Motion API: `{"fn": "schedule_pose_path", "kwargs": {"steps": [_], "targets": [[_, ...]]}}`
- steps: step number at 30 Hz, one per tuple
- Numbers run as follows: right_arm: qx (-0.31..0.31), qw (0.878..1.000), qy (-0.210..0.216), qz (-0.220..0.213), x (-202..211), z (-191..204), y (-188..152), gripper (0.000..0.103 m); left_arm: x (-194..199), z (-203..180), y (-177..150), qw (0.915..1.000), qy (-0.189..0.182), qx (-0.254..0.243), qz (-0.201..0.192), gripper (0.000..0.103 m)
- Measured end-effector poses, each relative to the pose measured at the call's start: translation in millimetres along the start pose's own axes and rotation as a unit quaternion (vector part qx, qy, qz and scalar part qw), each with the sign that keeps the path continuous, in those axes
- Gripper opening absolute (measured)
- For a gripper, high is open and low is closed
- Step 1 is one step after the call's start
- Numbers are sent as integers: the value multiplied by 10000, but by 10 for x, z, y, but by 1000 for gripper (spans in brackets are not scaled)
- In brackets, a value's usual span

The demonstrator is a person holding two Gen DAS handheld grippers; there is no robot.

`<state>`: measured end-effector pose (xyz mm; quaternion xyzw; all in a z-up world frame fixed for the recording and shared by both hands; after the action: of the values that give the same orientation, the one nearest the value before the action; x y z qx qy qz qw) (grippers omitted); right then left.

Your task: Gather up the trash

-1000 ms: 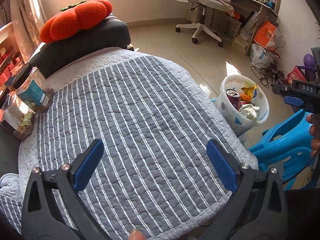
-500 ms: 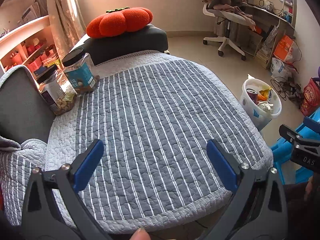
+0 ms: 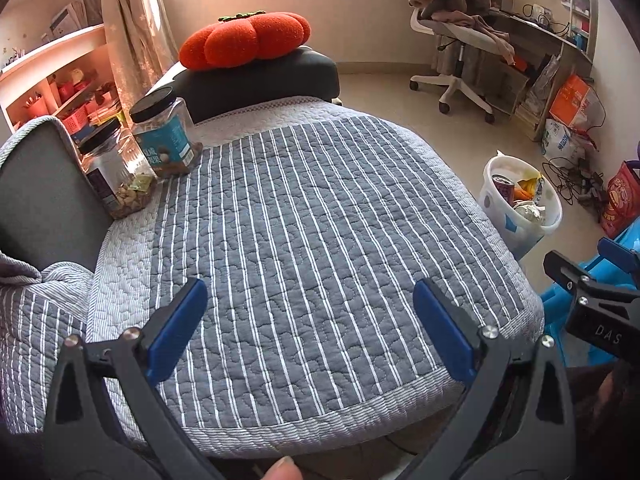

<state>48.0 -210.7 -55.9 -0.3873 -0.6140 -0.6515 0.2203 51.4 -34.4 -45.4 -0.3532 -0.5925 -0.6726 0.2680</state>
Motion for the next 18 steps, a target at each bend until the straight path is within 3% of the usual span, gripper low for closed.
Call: {"fn": "schedule_pose_path", "kwargs": {"steps": [18], "targets": [[-106,9999,122,-26,29,56,41,103,4,-66,-8,9999,-135,-87,29,102]]}}
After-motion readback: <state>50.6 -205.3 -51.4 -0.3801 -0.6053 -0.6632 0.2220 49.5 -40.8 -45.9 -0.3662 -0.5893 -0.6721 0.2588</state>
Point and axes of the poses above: each gripper's, at about its wrist camera, not at the fingertips, and x roughly against the way its jaws point, z to its left, y to its top, the point moved 6 cm from there along -x, roughly the way its jaws point, and after that the axes turned 4 degrees about z, right-handed, at the moved point
